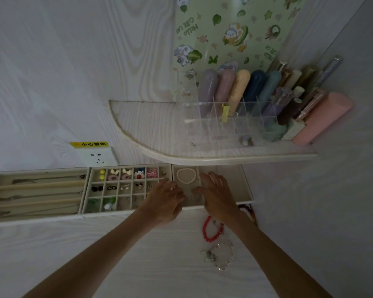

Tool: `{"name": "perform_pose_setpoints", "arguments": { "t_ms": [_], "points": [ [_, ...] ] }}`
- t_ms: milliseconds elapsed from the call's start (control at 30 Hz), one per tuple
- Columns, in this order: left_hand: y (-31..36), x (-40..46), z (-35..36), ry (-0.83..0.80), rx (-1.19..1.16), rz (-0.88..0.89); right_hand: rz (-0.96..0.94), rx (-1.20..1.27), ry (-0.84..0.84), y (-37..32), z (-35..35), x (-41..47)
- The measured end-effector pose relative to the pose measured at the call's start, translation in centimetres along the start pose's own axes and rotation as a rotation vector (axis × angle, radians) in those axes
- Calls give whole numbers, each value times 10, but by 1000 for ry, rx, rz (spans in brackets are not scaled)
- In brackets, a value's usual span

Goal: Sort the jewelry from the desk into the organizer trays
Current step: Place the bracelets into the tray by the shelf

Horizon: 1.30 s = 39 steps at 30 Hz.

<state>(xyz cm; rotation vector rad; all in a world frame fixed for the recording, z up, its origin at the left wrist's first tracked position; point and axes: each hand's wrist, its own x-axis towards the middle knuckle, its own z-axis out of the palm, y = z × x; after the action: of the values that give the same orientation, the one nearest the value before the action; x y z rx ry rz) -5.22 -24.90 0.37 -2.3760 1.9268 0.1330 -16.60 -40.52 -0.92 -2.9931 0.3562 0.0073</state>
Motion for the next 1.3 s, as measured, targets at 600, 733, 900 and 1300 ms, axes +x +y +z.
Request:
{"name": "perform_pose_setpoints", "arguments": {
  "t_ms": [600, 733, 900, 1300],
  "points": [
    [-5, 0, -9, -212, -42, 15, -17, -9, 83, -7, 6, -19],
    [-9, 1, -16, -206, -16, 49, -4, -68, 112, -5, 7, -25],
    [-9, -2, -15, -106, -5, 52, 3, -52, 160, -3, 8, -26],
    [16, -16, -33, 182, -365, -144, 239, 251, 301, -5, -35, -52]
  ]
}}
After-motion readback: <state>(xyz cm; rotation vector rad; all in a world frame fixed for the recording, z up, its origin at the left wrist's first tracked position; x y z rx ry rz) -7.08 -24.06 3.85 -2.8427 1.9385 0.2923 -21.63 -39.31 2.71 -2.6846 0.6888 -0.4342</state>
